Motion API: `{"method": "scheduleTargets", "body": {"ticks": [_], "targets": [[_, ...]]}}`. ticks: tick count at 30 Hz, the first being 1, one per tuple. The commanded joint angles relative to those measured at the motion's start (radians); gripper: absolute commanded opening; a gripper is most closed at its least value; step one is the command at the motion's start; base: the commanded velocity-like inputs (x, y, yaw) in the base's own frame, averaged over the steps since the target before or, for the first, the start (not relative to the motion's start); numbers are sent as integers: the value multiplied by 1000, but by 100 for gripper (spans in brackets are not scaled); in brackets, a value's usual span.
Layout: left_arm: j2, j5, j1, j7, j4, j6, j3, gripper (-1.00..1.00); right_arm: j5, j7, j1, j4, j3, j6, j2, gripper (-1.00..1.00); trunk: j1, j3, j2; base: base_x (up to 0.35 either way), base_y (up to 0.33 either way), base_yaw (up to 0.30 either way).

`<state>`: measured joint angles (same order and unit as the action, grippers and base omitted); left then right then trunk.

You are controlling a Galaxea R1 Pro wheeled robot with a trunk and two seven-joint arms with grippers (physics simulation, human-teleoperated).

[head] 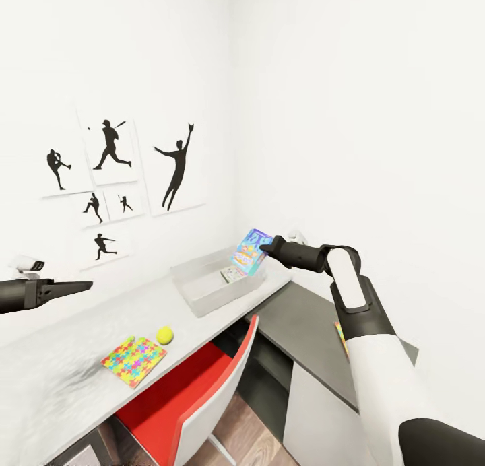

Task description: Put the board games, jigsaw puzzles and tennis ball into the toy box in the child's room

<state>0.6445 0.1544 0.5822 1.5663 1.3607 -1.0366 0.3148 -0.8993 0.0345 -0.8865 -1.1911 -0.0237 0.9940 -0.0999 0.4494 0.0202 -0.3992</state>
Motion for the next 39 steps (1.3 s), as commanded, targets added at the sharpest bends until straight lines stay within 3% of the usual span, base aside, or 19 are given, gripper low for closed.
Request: {"method": "scheduleTargets", "body": {"ticks": [1,17,34,39], "targets": [[0,-2,1,4,0,-11,0,100,-7,4,0,-1,-2,5,-1,-100,1,0,-1,127,-184,292],[1,-1,1,4,2,-11,-12,100,-8,3,-2,-4,-1,5,-1,-100,1,-1,-1,47,-75,284],[3,3,1,4,5,-11,-14,100,-13,3,-4,-10,1,5,-3,-100,1,-1,-1,3,-52,14],[2,5,1,4,5,-11,-14,100,-12,30,-57,59,0,5,-29,-100,1,-1,-1,63,-2,0]]}}
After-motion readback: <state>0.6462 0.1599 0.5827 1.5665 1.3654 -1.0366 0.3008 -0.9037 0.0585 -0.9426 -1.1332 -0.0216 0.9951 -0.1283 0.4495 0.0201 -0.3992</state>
